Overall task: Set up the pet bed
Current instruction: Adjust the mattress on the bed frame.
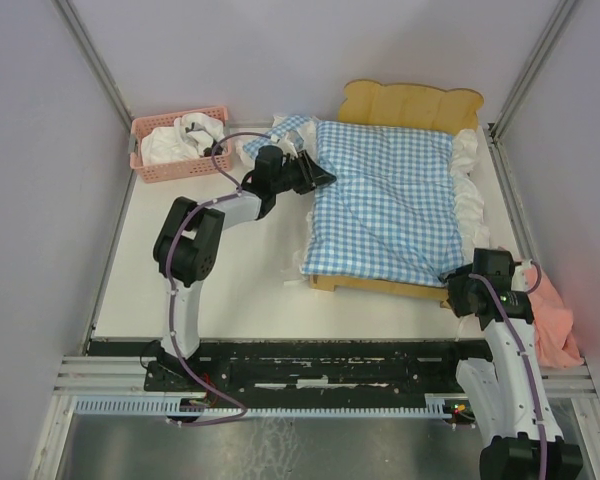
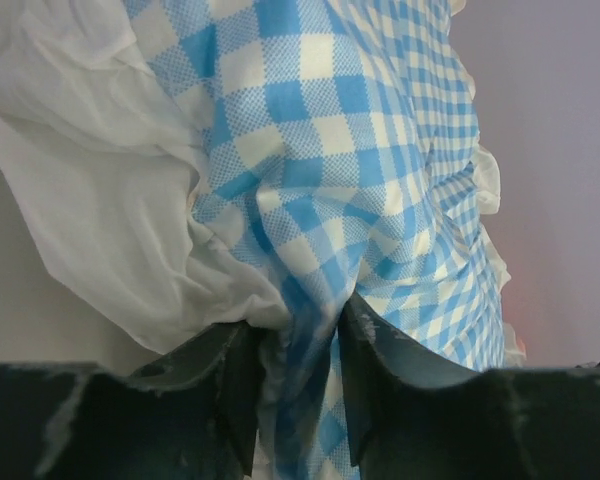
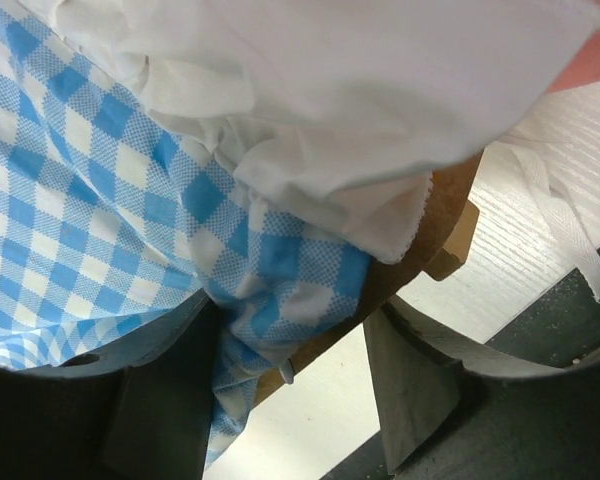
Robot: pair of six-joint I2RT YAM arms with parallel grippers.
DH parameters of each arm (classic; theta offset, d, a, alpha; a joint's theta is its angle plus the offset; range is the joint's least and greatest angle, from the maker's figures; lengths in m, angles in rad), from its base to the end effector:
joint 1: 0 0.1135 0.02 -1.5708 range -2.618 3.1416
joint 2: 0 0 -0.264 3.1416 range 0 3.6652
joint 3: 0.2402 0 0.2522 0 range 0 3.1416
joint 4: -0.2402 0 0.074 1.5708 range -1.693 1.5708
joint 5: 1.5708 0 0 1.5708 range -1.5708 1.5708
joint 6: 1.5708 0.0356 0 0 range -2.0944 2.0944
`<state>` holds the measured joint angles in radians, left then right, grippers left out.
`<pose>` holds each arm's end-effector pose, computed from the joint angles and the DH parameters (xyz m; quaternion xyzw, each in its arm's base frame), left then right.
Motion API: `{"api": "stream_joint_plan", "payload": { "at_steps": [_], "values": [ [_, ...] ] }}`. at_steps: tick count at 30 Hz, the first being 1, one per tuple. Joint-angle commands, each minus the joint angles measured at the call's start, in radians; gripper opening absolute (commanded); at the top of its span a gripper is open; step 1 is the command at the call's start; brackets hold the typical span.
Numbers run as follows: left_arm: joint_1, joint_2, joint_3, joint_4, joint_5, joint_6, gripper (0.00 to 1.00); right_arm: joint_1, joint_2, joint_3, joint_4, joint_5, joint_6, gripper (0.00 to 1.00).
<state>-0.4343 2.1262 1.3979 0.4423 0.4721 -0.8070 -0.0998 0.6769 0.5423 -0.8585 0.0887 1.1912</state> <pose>0.4317 -0.2181 0.1897 -0.0065 0.7909 -0.4911 0.3650 0.1238 -0.0156 0.2137 0.5862 0.7574 0.1114 0.2653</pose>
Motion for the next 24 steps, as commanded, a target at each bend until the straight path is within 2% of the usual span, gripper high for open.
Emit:
{"api": "stream_joint_plan", "payload": {
  "at_steps": [1,3,6,9,11,18,24],
  "values": [
    [0.004,-0.008,0.066,-0.038,-0.023,0.033,0.5,0.005,0.001,0.011,-0.071,0.042,0.052,0.63],
    [0.006,-0.04,0.075,-0.116,-0.055,0.064,0.59,0.004,-0.005,-0.006,-0.053,0.035,0.073,0.57],
    [0.005,-0.108,0.068,-0.266,-0.149,0.125,0.65,0.004,0.007,-0.021,-0.026,0.037,0.061,0.46],
    [0.008,-0.201,0.022,-0.37,-0.299,0.179,0.69,0.005,0.039,-0.007,0.017,0.068,-0.008,0.43],
    [0.017,-0.253,0.007,-0.418,-0.342,0.208,0.7,0.003,0.083,0.025,0.033,0.085,-0.053,0.42],
    [0.064,-0.329,0.062,-0.503,-0.291,0.377,0.69,0.004,0.258,0.101,0.148,0.088,-0.194,0.38],
    [0.066,-0.223,0.239,-0.476,-0.171,0.49,0.67,0.002,0.315,0.169,0.178,0.076,-0.308,0.36]
  ]
}}
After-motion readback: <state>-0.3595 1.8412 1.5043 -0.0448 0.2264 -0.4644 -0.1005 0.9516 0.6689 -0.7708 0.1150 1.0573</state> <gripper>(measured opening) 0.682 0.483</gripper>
